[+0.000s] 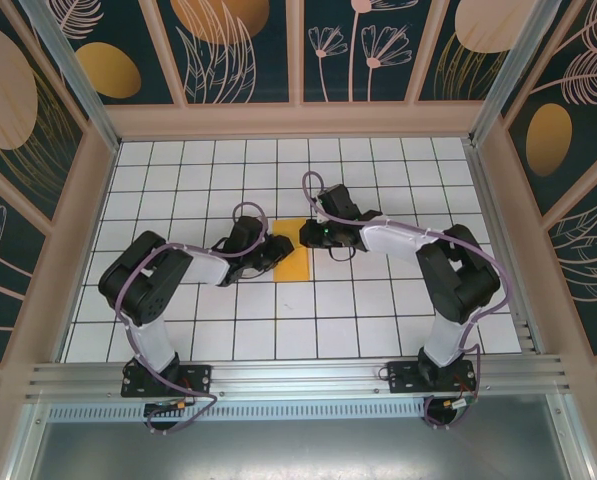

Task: Fold a paper plane with a square sheet of paper (pick it up from the middle)

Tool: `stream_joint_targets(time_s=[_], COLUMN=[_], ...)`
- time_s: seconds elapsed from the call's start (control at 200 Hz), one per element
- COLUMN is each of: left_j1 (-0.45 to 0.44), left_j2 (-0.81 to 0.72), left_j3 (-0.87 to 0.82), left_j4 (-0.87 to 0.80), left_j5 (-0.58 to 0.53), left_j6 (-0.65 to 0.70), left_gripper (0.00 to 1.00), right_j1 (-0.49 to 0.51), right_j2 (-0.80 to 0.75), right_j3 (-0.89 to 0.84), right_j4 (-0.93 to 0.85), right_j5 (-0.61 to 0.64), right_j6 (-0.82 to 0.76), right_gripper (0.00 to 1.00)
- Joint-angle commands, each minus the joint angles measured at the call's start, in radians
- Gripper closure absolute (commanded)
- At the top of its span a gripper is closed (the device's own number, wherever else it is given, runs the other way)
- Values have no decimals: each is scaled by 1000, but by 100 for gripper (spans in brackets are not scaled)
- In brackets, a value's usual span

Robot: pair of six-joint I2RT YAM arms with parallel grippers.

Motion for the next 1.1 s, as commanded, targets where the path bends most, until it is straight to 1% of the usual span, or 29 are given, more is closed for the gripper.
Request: stream_joint_targets(time_s=[0.0,0.2,0.45,0.59,0.66,0.726,0.871,1.096], left_j1=[-6,-5,-4,-5,-4,-4,-5,-5], left_j2=[23,24,-44,-99,-100,-101,-91,-77], left_j3=[25,30,3,-44,-63,-71,-63,-40], left_j4=[-43,-48,-48,-57,-63,-63,-59,-78], left_j5=[-18,-19,-29,-62,-74,-73,-64,-59], left_j6=[14,16,8,-8,-13,-14,-14,-10], left_gripper=[72,76,74,68,65,60,51,42], right_j1=[10,8,5,-1,-1,-4,-14,-24], right_j2=[-7,50,121,138,138,136,137,133], right_j3=[-29,-21,3,-3,-13,-19,-33,-51], right_j4=[0,0,13,14,20,24,41,53], right_j5=[-25,-27,-27,-19,-19,-21,-33,-46], right_j6=[10,16,26,37,41,45,58,70], right_gripper=[83,87,90,90,90,90,90,90])
